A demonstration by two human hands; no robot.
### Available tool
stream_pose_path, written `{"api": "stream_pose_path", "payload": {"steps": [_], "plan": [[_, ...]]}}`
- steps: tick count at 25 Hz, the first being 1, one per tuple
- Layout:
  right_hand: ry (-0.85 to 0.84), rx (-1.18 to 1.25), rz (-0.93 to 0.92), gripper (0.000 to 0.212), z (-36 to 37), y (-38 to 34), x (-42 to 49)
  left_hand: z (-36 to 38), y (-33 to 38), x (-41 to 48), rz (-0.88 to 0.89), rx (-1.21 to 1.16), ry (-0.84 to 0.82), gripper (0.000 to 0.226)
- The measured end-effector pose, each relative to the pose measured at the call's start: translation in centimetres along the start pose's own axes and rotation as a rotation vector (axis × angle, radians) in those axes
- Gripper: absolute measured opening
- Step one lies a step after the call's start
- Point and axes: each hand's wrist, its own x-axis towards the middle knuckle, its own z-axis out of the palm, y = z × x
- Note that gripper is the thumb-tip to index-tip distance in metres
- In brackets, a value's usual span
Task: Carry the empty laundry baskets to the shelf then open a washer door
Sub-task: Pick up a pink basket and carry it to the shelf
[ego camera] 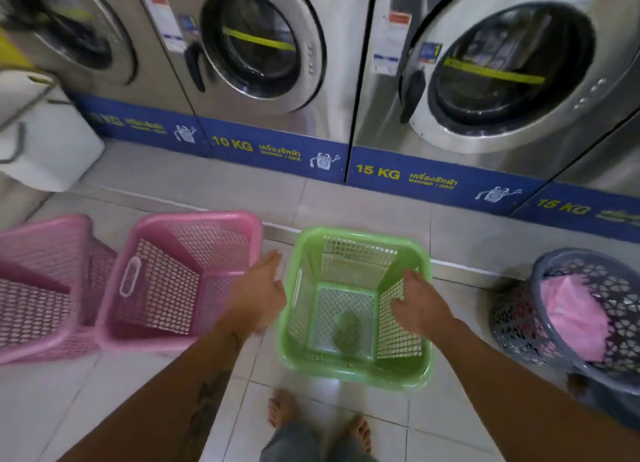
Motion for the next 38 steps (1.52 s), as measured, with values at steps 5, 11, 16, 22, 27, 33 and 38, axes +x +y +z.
{"api": "stream_pose_path", "payload": {"steps": [5, 11, 16, 22, 27, 33, 38], "plan": [[0.079, -0.120, -0.206, 0.071, -3.6, -11.3, -3.0, -11.6, -2.0, -6.6, 0.097, 0.053, 0.231, 0.033], [0.113, -0.177, -0.380, 0.067, -1.4, -26.5, -5.9, -22.4, -13.1, -13.0, -0.056, 0.019, 0.450, 0.041], [0.136, -0.231, -0.447, 0.056, 5.7, -40.3, -9.1, -30.6, -25.2, -17.9, -0.183, -0.041, 0.451, 0.048], [0.080, -0.262, -0.527, 0.070, 13.4, -53.8, -10.4, -37.7, -35.9, -19.6, -0.281, -0.041, 0.443, 0.046], [-0.009, -0.268, -0.540, 0.060, 18.9, -61.7, -7.3, -41.1, -43.6, -16.3, -0.349, 0.022, 0.453, 0.032], [-0.106, -0.259, -0.479, 0.055, 25.7, -68.5, -0.3, -44.3, -51.5, -10.6, -0.366, 0.048, 0.362, 0.032], [-0.178, -0.329, -0.462, 0.069, 30.2, -72.8, 3.7, -45.1, -58.7, -6.8, -0.421, 0.146, 0.258, 0.045]]}}
